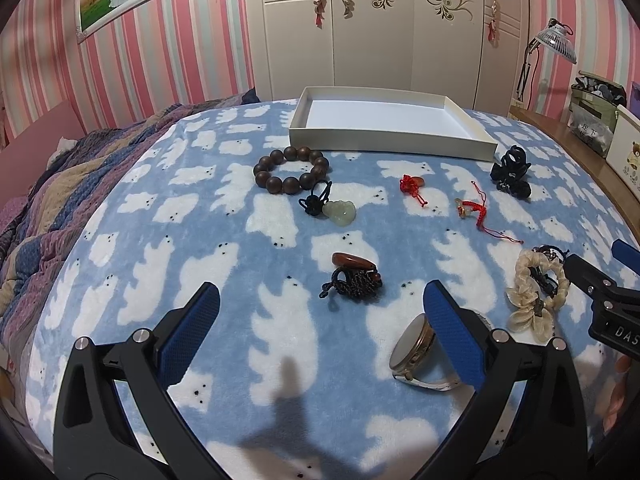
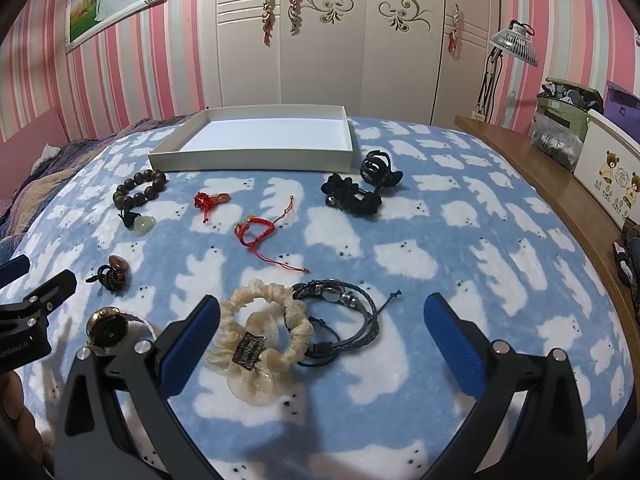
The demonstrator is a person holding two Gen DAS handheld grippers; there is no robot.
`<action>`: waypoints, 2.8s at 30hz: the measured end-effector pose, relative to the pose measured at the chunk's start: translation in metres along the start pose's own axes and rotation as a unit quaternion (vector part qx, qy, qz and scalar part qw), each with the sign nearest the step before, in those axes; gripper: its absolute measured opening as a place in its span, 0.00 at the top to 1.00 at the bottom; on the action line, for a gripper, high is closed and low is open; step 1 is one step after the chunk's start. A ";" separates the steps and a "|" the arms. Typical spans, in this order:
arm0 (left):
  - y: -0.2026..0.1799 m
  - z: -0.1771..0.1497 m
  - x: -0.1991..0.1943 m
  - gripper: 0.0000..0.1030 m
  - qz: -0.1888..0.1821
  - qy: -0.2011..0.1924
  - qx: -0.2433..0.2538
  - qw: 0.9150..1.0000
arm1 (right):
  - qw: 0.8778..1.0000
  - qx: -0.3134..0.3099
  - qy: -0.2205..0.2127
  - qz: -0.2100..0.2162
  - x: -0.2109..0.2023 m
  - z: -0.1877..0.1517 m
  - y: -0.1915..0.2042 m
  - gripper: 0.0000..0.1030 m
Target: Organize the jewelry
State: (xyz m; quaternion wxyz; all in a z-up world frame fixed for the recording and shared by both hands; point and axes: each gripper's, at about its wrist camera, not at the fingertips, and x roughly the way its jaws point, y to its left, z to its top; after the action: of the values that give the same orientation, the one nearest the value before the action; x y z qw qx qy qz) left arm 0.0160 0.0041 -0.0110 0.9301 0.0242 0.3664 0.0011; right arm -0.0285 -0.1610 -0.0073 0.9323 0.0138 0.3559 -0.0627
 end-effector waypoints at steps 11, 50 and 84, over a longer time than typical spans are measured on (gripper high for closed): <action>0.000 0.000 0.000 0.03 0.000 0.000 0.001 1.000 | 1.000 0.000 0.000 0.000 0.000 0.000 0.000 0.01; 0.017 0.029 0.013 0.03 -0.011 -0.005 -0.026 1.000 | 0.998 -0.019 -0.027 0.058 0.013 0.024 -0.005 0.01; 0.022 0.140 0.140 0.03 0.010 0.026 0.044 0.999 | 0.998 -0.009 0.020 -0.059 0.140 0.138 -0.061 0.01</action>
State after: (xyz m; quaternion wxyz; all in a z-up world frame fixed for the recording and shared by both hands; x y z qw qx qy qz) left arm 0.2145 0.0230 -0.0031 0.9182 0.0689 0.3901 -0.0048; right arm 0.1586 -0.2458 0.0033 0.9199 -0.0144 0.3749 -0.1145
